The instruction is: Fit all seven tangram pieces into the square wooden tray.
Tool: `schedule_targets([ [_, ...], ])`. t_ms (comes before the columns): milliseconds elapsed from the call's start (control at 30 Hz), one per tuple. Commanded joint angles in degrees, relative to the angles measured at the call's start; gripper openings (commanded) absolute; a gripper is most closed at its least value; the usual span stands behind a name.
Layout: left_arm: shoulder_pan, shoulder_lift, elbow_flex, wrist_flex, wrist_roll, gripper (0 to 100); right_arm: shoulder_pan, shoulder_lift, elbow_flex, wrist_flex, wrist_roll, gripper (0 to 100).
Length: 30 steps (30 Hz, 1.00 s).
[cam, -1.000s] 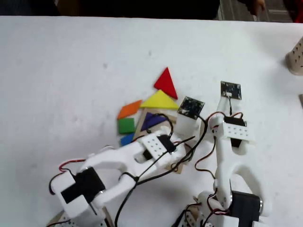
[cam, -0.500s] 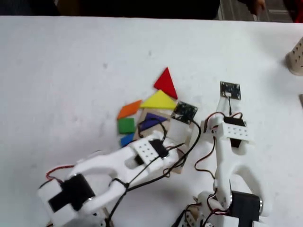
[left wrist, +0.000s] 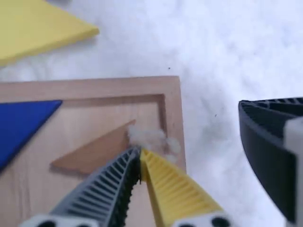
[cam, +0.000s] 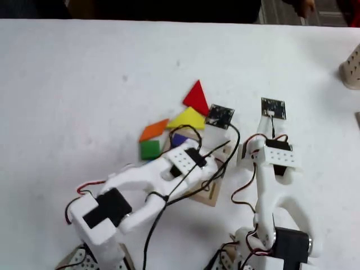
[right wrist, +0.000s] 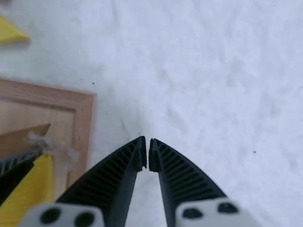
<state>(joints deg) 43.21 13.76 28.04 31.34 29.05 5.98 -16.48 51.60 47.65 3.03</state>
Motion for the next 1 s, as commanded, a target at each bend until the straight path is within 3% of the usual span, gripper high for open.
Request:
schedule_targets([
  [0, -0.66, -1.71, -2.46, 2.02, 0.18, 2, -0.66, -2.95, -0.18, -0.84, 0.26, 2.1],
  [200, -1.1, -11.91, 1.32, 12.4, 0.18, 2, -0.66, -2.95, -0.26, -0.84, 0.26, 2.1],
  [433, -7.69, -13.58, 9.14, 5.19, 0.09, 2, -0.75, -2.95, -0.18, -0.84, 0.26, 2.1],
  [700, -7.6, -9.98, 7.56, -0.79, 0.35, 2, -0.66, -2.95, -0.18, -0.84, 0.26, 2.1],
  [967, -7.08, 2.07, -6.15, 4.57, 0.62, 2, -0.4, -2.95, -0.18, -0.84, 0.26, 2.1],
])
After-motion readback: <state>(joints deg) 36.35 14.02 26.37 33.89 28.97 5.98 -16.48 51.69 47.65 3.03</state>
